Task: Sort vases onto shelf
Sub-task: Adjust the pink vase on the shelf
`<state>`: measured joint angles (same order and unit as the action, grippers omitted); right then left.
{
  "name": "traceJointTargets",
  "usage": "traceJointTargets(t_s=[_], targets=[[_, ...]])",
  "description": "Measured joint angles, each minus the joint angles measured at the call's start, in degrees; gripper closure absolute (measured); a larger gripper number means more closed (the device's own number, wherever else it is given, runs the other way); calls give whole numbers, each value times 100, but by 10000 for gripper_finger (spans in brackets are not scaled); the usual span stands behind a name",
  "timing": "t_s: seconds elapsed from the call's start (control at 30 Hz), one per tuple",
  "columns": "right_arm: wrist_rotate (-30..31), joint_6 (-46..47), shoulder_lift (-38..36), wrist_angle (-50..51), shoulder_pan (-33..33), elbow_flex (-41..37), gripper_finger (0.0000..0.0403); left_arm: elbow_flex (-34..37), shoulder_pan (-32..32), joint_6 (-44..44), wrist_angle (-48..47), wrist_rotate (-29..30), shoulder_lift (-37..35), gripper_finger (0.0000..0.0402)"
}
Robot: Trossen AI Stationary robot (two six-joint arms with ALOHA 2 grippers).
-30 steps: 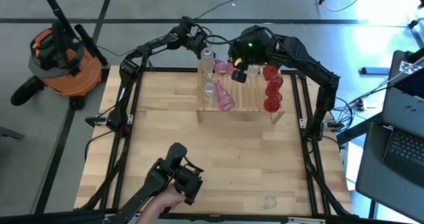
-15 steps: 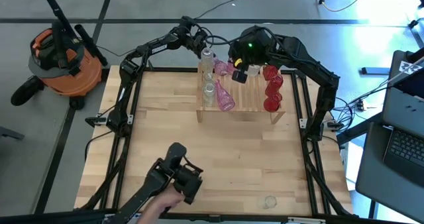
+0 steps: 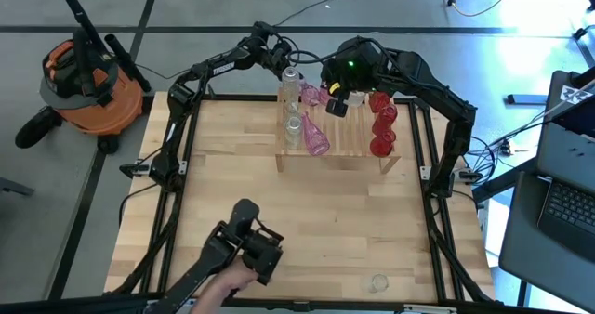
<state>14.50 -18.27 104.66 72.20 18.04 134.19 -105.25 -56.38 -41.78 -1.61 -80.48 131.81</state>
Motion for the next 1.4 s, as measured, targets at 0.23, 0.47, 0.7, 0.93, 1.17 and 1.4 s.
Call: traceJointTargets(t_s=[0.23,0.47,0.7,0.93,1.17,1.4], targets=[[-7,0,0,-2,0,0,285,0,-57,-52,55,-14,-92,399],[-9,0,0,-4,0,0,285,-239,-124,-135,58,-28,-147,401],[-11,0,-2,-7,0,0,285,-690,-81,-118,-120,-7,-146,398],[-13,3,-2,-7,-2,0,285,-905,63,140,-526,-44,-146,398],[-159,156,-1,-7,-2,0,285,-905,84,140,-538,-45,-146,400],[-203,156,-1,-7,-2,0,285,-905,11,140,-531,-1,-146,400]])
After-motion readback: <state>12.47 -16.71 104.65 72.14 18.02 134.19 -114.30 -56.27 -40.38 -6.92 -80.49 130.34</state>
